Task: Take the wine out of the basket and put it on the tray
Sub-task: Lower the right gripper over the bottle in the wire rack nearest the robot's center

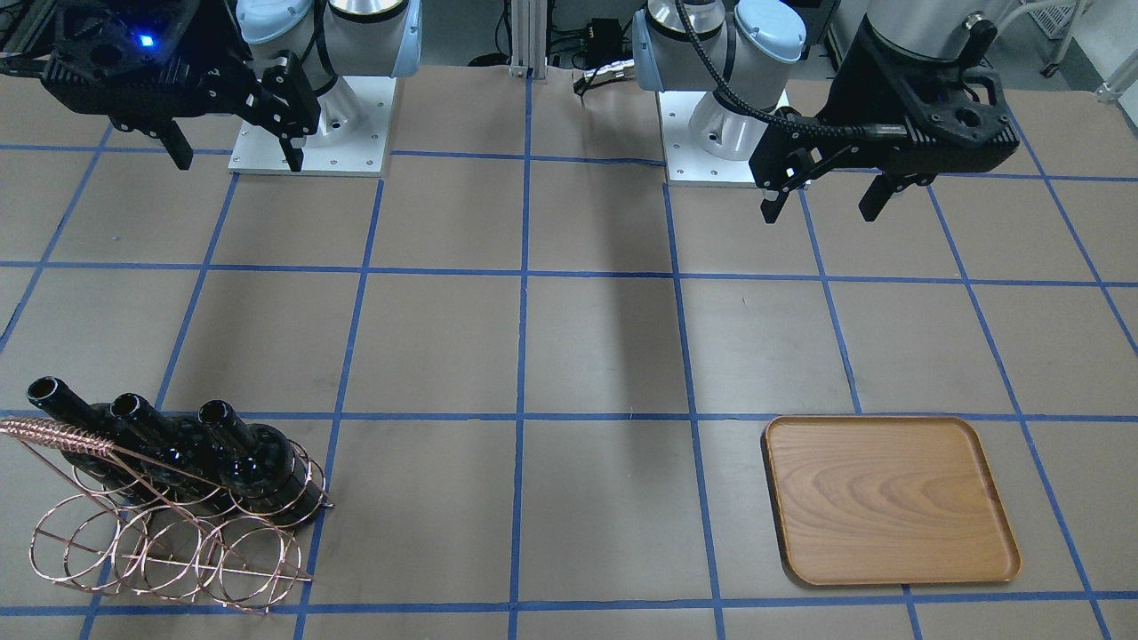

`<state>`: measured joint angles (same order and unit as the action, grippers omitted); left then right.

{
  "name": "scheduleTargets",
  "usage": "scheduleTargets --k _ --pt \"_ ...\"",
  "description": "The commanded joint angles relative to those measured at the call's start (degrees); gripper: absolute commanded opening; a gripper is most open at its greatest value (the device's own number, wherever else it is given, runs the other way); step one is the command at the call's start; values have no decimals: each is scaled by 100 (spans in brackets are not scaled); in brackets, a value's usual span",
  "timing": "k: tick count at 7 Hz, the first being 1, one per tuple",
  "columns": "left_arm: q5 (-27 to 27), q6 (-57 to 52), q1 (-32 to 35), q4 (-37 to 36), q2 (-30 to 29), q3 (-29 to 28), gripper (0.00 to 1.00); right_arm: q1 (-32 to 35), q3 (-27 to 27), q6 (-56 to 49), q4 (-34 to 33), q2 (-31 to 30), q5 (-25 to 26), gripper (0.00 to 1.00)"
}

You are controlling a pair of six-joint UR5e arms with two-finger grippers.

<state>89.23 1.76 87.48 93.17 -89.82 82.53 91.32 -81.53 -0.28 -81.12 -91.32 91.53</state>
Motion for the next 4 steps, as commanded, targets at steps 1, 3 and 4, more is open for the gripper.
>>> scheduleTargets --k 1,3,4 --pt "-2 0 -3 0 0 0 100 0 -3 11 8 0 5 100" --pt "-2 0 6 0 0 0 100 -61 -4 -146 -296 96 66 98" --pt "-2 0 6 0 0 0 100 -288 23 -182 -725 375 14 97"
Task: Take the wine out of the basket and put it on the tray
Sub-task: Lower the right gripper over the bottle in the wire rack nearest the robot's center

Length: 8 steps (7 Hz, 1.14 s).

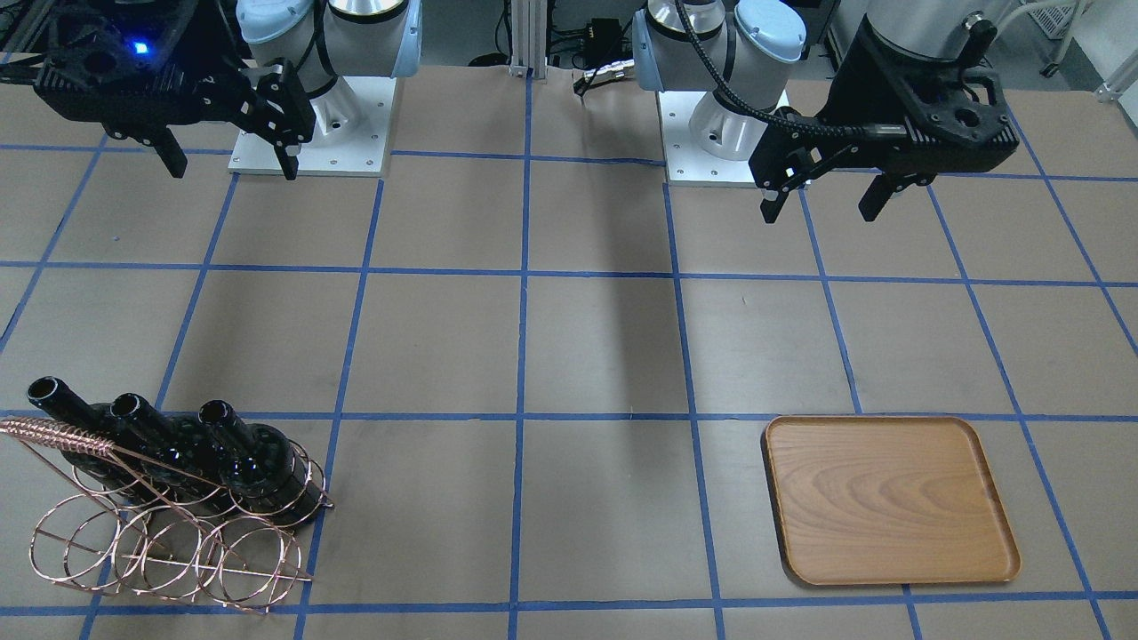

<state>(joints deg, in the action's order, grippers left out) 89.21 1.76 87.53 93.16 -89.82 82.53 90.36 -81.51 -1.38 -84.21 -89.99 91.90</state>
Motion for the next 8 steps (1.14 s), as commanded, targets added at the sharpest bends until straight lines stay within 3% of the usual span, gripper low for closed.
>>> scheduleTargets --k 1,4,8 --pt "0 0 1 9 0 0 100 -498 21 -203 -473 619 -23 97" --pt "9 0 1 9 9 0 100 -1141 -23 -537 -1306 1535 38 96" --pt "18 0 10 9 9 9 100 -1134 -224 -600 -1913 1686 -137 86"
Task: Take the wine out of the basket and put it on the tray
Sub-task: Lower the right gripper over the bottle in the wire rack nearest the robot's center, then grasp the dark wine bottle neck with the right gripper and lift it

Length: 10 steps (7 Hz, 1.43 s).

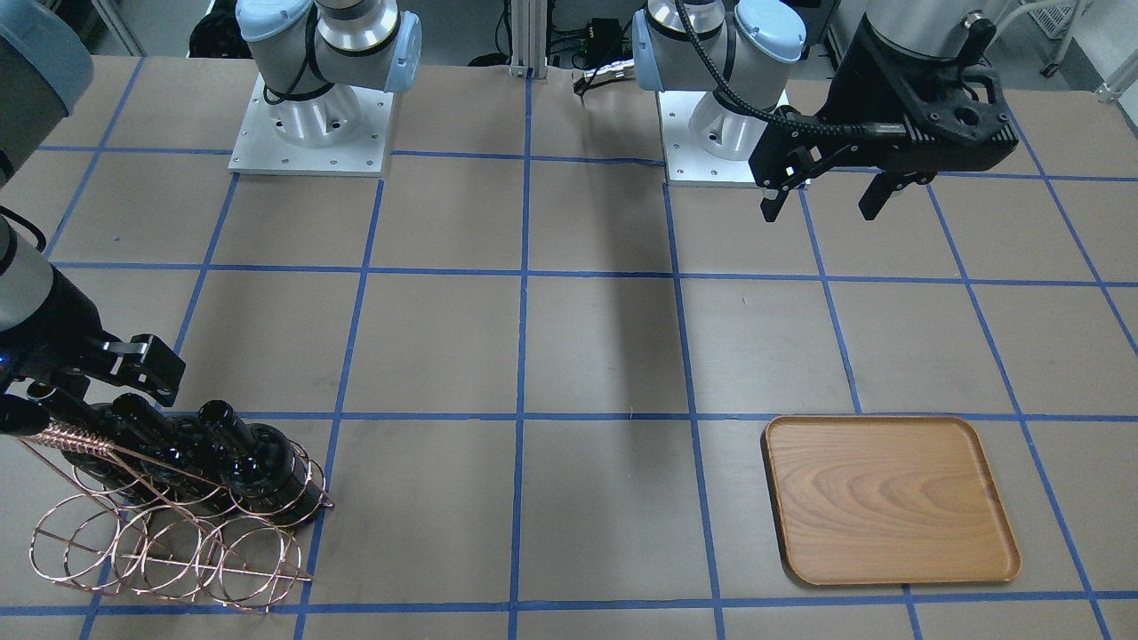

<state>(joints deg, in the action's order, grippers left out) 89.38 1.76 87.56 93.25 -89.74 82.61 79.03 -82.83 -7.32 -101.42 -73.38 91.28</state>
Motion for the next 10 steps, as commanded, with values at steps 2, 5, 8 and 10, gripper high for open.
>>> scheduleTargets --k 2,5,8,10 --pt "0 0 -3 0 0 0 100 33 -155 -6 -369 70 -84 78" --pt "-8 0 6 0 0 0 100 42 -163 -15 -405 96 -153 55" --pt "-8 0 6 0 0 0 100 34 -163 -103 -361 87 -163 35" --pt "-8 0 6 0 0 0 100 34 -155 -330 -378 61 -171 3"
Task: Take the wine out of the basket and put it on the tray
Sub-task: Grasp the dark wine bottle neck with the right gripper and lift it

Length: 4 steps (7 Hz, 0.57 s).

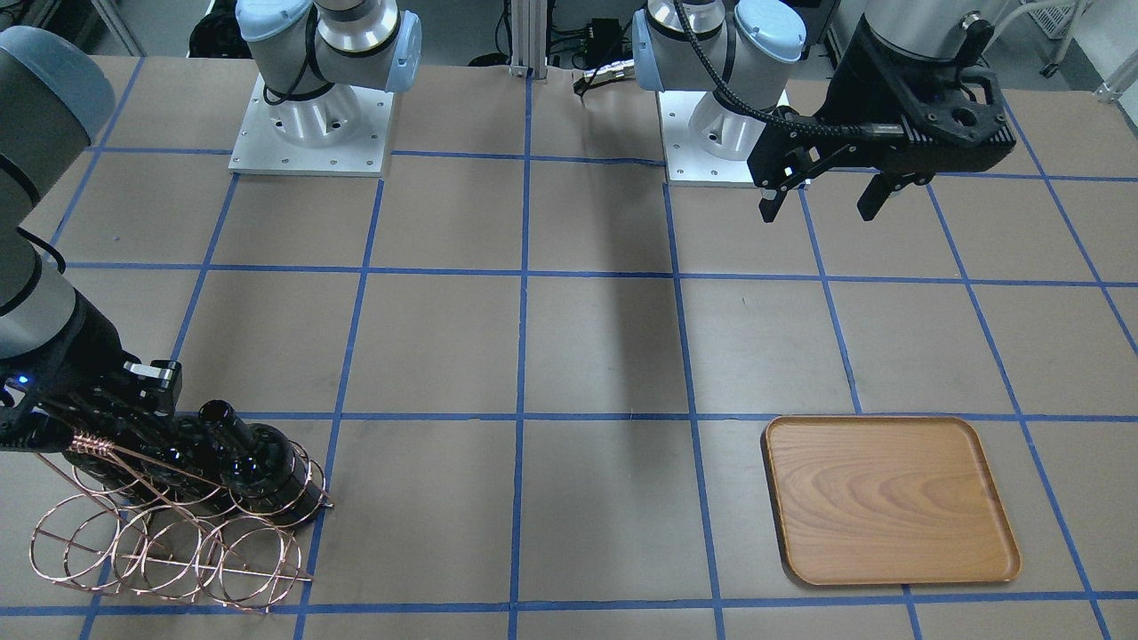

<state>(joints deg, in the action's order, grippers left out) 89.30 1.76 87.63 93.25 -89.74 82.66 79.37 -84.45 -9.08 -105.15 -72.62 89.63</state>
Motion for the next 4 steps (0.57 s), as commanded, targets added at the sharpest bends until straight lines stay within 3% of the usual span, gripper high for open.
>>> scheduleTargets --k 1,2,4 --pt "0 0 0 0 0 -4 100 0 42 -217 12 -33 2 0" --pt "0 0 0 0 0 5 100 0 165 -200 47 -120 2 0" --pt "9 0 0 0 0 5 100 -9 813 -200 956 -497 -7 0"
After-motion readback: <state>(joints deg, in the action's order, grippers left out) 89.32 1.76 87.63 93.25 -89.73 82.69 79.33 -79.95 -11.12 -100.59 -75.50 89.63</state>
